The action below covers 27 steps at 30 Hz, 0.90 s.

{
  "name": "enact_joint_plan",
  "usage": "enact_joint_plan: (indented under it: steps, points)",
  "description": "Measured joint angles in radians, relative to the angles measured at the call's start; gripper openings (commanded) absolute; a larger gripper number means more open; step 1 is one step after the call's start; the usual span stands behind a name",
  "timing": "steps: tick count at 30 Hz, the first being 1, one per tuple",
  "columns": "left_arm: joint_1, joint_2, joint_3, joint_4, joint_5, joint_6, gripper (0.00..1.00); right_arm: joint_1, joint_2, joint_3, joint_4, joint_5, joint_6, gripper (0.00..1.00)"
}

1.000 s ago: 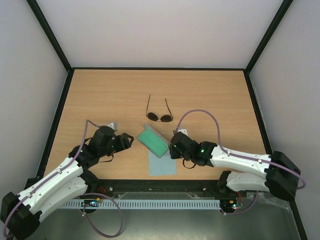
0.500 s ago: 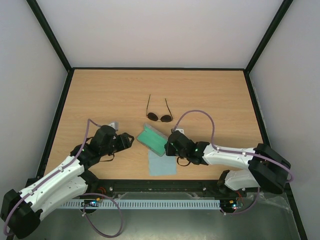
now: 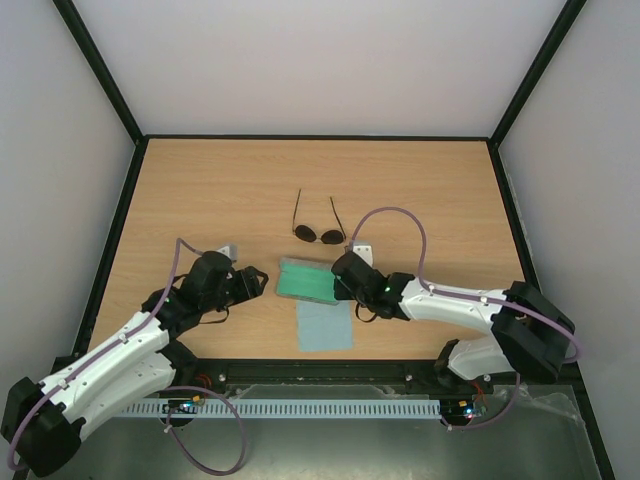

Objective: Organize the sunglasses
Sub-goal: Adjust the sunglasses case at the center of the board.

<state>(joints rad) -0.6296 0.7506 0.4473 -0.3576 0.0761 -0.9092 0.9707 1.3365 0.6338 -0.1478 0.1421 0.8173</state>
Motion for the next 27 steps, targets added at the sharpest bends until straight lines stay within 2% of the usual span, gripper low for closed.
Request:
enact_joint_plan:
  steps: [3, 8, 13, 27]
  points:
    - [0.000, 0.002, 0.000, 0.000, 0.000, 0.000, 0.71, -0.002, 0.017, 0.007, -0.006, 0.008, -0.022, 0.28]
    - [0.000, -0.001, -0.010, 0.000, 0.000, -0.001, 0.71, -0.002, 0.017, -0.030, 0.010, -0.018, -0.040, 0.32]
    - [0.000, -0.001, -0.031, 0.007, 0.000, -0.007, 0.71, 0.010, 0.019, -0.087, 0.027, -0.050, -0.043, 0.31]
    - [0.000, 0.001, -0.045, 0.009, 0.002, -0.015, 0.71, 0.042, 0.067, -0.087, 0.090, -0.058, -0.023, 0.31]
